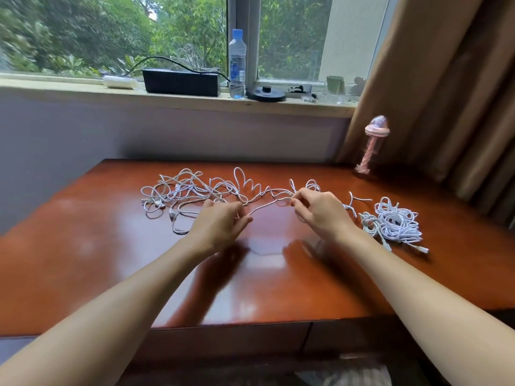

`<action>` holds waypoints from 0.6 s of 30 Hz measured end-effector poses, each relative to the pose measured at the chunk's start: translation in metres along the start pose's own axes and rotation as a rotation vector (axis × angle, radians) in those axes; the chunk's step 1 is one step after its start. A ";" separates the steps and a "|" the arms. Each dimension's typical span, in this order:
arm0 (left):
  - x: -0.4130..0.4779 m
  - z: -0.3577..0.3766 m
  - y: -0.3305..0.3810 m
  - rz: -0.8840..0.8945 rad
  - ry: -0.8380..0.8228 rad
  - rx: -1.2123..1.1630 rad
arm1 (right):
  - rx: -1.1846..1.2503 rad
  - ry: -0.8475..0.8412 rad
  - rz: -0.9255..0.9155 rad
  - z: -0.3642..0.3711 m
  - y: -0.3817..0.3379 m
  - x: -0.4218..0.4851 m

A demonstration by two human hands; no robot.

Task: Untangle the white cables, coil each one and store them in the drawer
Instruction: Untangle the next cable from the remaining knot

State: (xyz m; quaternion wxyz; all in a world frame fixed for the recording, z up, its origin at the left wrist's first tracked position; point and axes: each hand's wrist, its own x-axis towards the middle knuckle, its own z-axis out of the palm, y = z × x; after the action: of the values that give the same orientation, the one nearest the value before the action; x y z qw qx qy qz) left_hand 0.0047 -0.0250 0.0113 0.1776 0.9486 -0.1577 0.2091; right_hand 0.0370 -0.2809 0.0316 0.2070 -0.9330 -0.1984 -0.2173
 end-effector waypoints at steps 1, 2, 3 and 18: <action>0.001 0.000 -0.001 -0.001 -0.012 -0.025 | -0.018 0.029 -0.003 0.000 0.002 0.001; 0.002 0.000 -0.002 0.003 -0.023 -0.086 | -0.032 0.048 0.001 -0.001 0.002 0.001; 0.003 0.001 -0.002 0.005 -0.034 -0.174 | -0.046 0.056 0.009 -0.001 0.004 0.002; 0.014 -0.004 0.030 -0.090 -0.101 -0.633 | 0.089 0.056 -0.269 0.015 -0.025 0.005</action>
State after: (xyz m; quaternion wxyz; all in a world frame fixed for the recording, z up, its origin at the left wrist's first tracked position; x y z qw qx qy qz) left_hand 0.0039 -0.0535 0.0287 0.4647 0.8615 -0.1816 0.0941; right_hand 0.0339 -0.2515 0.0293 0.2226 -0.8814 -0.3254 -0.2600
